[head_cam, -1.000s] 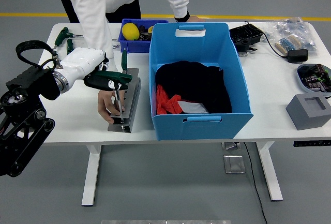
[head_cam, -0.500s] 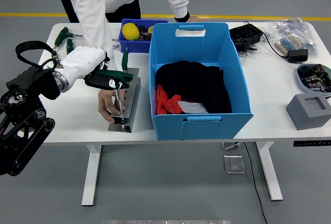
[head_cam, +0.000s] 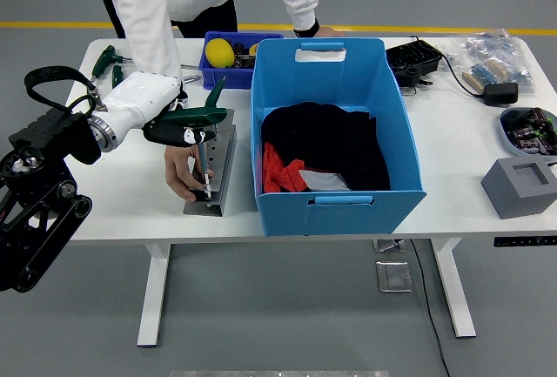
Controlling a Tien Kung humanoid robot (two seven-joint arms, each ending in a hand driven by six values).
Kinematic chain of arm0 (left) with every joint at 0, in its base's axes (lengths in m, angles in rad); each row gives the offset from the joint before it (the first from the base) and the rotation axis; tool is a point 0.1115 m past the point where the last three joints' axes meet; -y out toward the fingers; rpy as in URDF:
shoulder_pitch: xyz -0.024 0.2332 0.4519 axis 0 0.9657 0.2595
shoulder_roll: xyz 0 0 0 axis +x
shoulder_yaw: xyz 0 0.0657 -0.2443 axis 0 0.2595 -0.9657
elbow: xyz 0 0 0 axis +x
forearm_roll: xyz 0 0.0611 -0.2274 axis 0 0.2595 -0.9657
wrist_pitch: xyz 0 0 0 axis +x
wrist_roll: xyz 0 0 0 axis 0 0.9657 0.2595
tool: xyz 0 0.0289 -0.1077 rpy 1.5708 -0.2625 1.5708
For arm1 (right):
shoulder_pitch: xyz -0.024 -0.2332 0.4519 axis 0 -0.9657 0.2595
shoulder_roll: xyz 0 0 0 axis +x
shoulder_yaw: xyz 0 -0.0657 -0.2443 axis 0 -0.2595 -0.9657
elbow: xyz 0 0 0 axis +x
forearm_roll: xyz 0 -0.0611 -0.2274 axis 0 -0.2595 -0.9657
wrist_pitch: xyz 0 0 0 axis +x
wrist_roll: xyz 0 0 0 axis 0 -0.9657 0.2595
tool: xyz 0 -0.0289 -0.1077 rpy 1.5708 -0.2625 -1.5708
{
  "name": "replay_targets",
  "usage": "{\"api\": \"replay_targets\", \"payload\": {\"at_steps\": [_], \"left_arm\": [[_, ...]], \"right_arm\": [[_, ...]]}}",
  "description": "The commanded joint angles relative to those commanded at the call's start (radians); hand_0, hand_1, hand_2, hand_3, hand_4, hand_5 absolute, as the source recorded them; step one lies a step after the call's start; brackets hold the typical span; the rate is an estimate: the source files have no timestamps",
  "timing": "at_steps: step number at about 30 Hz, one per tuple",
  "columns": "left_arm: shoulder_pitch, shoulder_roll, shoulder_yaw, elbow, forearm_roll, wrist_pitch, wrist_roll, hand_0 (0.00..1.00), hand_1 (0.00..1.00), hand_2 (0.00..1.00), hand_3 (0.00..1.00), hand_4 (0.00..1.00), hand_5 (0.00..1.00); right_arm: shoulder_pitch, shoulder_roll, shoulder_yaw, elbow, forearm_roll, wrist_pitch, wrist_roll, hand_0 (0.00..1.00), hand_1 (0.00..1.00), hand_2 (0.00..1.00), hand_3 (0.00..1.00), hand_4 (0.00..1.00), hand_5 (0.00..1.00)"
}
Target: Lift tool from toolbox,place it in box,lift tool from toolbox,place it in box
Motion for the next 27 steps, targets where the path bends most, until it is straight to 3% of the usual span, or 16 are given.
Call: {"api": "replay_targets", "payload": {"at_steps": [15,27], "left_arm": [[-0.008,-0.005,-0.008,-0.019,0.0,0.02,-0.009,0.111,0.002,0.002,0.057,0.88,0.625],[-0.027,-0.003,-0.007,-0.066,0.0,0.003,0.001,0.111,0.002,0.002,0.055,0.871,0.581]], "right_arm": [[0.001,0.0,-0.002,0.0,0.001,-0.001,0.001,0.726,0.717,0.781,0.662,0.9,0.714],[0.002,-0.001,0.001,0.0,-0.003,-0.001,0.001,0.726,0.716,0.781,0.661,0.899,0.712]]}}
